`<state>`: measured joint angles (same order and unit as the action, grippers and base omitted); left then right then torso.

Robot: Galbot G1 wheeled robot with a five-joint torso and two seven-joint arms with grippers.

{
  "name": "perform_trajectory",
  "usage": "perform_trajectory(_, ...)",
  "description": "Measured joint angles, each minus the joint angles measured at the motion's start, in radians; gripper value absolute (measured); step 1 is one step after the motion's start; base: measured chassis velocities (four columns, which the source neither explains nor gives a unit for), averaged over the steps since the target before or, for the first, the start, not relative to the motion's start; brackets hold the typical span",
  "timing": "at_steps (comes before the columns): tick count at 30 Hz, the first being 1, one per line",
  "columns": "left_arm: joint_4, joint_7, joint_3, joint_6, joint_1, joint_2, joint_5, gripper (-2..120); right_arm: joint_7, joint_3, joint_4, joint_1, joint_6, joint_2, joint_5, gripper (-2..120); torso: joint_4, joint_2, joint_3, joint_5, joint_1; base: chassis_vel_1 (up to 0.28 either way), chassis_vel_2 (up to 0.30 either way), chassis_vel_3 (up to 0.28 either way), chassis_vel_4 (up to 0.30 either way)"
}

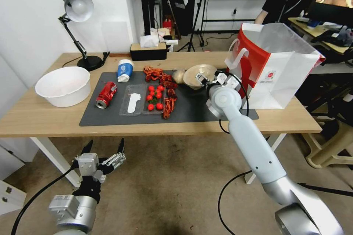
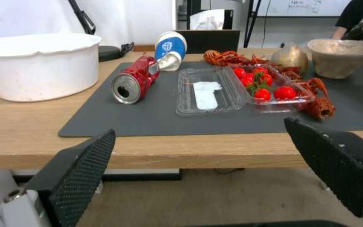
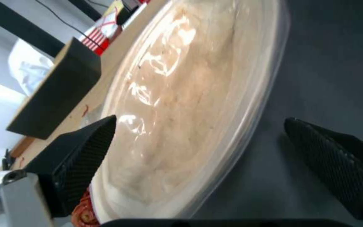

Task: Pick up the trash from the table and place it into the takeout bag.

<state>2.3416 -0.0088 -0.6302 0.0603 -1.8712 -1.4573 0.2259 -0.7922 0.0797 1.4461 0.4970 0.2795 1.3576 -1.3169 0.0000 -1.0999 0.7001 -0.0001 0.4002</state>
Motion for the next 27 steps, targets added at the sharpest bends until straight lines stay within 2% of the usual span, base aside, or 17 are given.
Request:
perform_trajectory(3, 0.0, 0.0, 0.003, 0.0, -0.002, -0.003, 0.0, 100, 0.0, -0.006, -0.017, -0.011, 0.005, 0.007, -0.008, 97, 0.0001, 0.0, 0.0, 0.0, 0.0, 0.0, 0.0, 0.0, 0.0)
perform_trajectory(6, 0.002, -0.002, 0.001, 0.001, -0.002, -0.004, 0.0, 100, 0.001, -0.009, -0.032, -0.019, 0.015, 0.012, -0.016, 84, 0.0, 0.0, 0.0, 0.0001, 0.0, 0.0, 0.0, 0.0, 0.0)
perform_trajectory(7, 0.002, -0.002, 0.001, 0.001, -0.002, -0.004, 0.0, 100, 0.001, -0.009, -0.032, -0.019, 0.015, 0.012, -0.016, 84, 0.0, 0.0, 0.0, 0.0001, 0.0, 0.0, 0.0, 0.0, 0.0)
perform_trajectory(11, 0.003, -0.003, 0.0, 0.002, -0.002, -0.004, 0.003, 100, 0.007, -0.009, -0.04, -0.021, 0.023, 0.012, -0.023, 67, 0.0, 0.0, 0.0, 0.0, 0.0, 0.0, 0.0, 0.0, 0.0)
perform_trajectory(15, 0.003, -0.004, 0.0, 0.003, -0.001, -0.004, 0.007, 100, 0.01, -0.008, -0.041, -0.019, 0.024, 0.011, -0.027, 60, 0.0, 0.0, 0.0, 0.0, 0.0, 0.0, 0.0, 0.0, 0.0)
perform_trajectory(19, 0.003, -0.004, 0.003, 0.004, 0.001, -0.005, 0.008, 100, 0.013, -0.005, -0.042, -0.014, 0.025, 0.008, -0.031, 36, 0.0, 0.0, 0.0, 0.0, 0.0, 0.0, 0.0, 0.0, 0.0)
perform_trajectory(20, 0.003, -0.004, 0.003, 0.004, 0.001, -0.005, 0.008, 100, 0.013, -0.005, -0.042, -0.014, 0.025, 0.008, -0.031, 36, 0.0, 0.0, 0.0, 0.0, 0.0, 0.0, 0.0, 0.0, 0.0)
perform_trajectory(23, 0.008, -0.004, 0.003, 0.011, 0.008, -0.003, 0.015, 100, 0.013, 0.006, -0.042, -0.008, 0.025, 0.008, -0.038, 23, 0.0, 0.0, 0.0, 0.0, 0.0, 0.0, 0.0, 0.0, 0.0)
perform_trajectory(24, 0.008, -0.004, 0.003, 0.011, 0.008, -0.003, 0.015, 100, 0.013, 0.006, -0.042, -0.008, 0.025, 0.008, -0.038, 23, 0.0, 0.0, 0.0, 0.0, 0.0, 0.0, 0.0, 0.0, 0.0)
perform_trajectory(26, 0.012, -0.004, 0.0, 0.014, 0.008, 0.0, 0.02, 100, 0.013, 0.019, -0.039, 0.004, 0.023, 0.006, -0.041, 11, 0.0001, 0.0, 0.0, 0.0001, 0.0, 0.0, 0.0, 0.0, 0.0)
perform_trajectory(27, 0.012, -0.004, 0.0, 0.014, 0.008, 0.0, 0.02, 100, 0.013, 0.019, -0.039, 0.004, 0.023, 0.006, -0.041, 11, 0.0001, 0.0, 0.0, 0.0001, 0.0, 0.0, 0.0, 0.0, 0.0)
